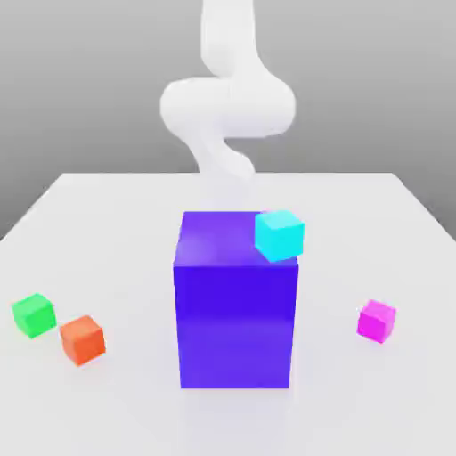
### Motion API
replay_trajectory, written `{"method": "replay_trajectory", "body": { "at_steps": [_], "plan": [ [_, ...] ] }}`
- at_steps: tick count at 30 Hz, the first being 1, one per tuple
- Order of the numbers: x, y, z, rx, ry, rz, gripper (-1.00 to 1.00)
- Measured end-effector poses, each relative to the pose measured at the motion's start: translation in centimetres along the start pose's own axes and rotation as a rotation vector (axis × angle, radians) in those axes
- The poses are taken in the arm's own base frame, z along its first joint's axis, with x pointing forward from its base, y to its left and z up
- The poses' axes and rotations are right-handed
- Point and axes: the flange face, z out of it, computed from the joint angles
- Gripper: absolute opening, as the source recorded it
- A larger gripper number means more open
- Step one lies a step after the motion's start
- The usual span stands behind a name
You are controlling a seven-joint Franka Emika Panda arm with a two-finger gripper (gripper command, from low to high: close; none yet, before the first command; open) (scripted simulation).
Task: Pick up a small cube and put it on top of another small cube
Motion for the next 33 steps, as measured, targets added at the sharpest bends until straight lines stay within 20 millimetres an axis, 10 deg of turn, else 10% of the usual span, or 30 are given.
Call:
{"method": "replay_trajectory", "body": {
  "at_steps": [16,33],
  "plan": [
    [-21.8,1.5,21.5,-0.294,-0.251,0.341,0.0],
    [-44.9,16.4,28.4,-0.692,-0.282,0.593,0.0]
  ]
}}
